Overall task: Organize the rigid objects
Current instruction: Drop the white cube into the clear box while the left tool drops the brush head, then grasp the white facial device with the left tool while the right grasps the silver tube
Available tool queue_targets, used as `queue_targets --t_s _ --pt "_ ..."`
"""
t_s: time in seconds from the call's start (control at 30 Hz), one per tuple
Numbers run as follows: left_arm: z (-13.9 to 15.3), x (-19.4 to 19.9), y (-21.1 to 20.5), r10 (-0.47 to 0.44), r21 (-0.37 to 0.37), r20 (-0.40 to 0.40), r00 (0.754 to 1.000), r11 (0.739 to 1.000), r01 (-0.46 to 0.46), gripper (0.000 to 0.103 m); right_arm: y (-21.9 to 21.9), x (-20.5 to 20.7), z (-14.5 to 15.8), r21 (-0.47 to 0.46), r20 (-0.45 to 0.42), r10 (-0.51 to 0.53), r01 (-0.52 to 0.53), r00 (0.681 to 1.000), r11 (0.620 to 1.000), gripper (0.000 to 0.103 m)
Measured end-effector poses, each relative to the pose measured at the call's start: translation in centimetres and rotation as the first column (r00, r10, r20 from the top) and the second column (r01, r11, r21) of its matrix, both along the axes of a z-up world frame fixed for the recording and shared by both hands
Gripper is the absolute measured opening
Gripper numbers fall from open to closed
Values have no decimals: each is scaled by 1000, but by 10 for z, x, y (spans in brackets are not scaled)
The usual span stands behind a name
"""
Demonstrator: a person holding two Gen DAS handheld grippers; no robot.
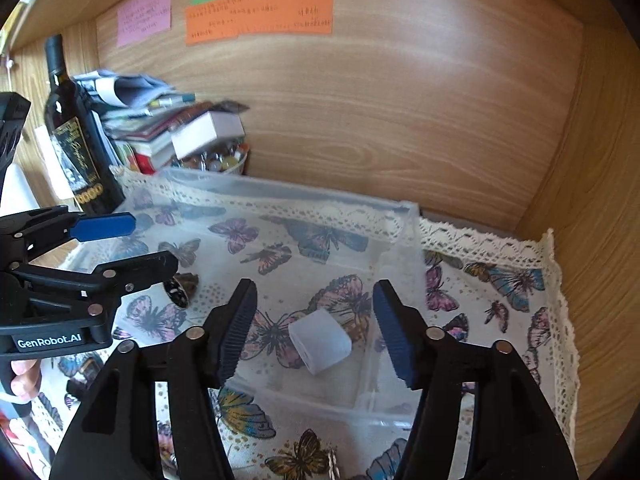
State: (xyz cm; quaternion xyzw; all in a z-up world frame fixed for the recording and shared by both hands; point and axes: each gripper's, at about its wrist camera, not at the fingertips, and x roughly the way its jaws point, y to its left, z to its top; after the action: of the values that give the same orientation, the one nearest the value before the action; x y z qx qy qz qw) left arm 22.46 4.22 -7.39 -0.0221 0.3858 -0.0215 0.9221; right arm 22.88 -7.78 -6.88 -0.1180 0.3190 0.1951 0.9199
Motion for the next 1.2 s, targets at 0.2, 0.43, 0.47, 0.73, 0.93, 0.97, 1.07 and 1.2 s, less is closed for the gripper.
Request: queue_targets --t_s 0.2,0.43,0.47,0.73,0.93,0.97,1.07,1.2 --pt "16 -30 5 31 -3 56 998 1000 -31 94 -14 -31 19 15 75 -9 8 997 1000 76" --pt "19 -70 -2 7 -1 79 997 1000 -7 100 -32 -64 21 33 98 -14 11 995 999 80" --pt "17 -76 -3 4 2 77 997 1000 -4 100 -34 -68 18 35 91 -14 11 996 999 80" --pt "-10 -111 -26 -57 26 23 998 998 57 101 -46 -93 -12 -13 22 -15 15 1000 1000 80" --pt "-35 -128 -46 -105 12 -41 994 994 105 101 -63 -106 -25 16 -29 -41 42 999 999 80" --pt "-39 -129 -51 -113 10 -51 992 993 114 100 -65 -108 -26 20 -30 -47 47 998 999 80" --pt "-48 -131 -64 -145 15 -62 987 989 146 100 -71 -114 -27 27 -33 -55 56 998 998 80" --pt "-56 -125 -83 -203 33 -77 976 978 206 100 -73 -117 -28 20 -31 -56 56 998 998 80"
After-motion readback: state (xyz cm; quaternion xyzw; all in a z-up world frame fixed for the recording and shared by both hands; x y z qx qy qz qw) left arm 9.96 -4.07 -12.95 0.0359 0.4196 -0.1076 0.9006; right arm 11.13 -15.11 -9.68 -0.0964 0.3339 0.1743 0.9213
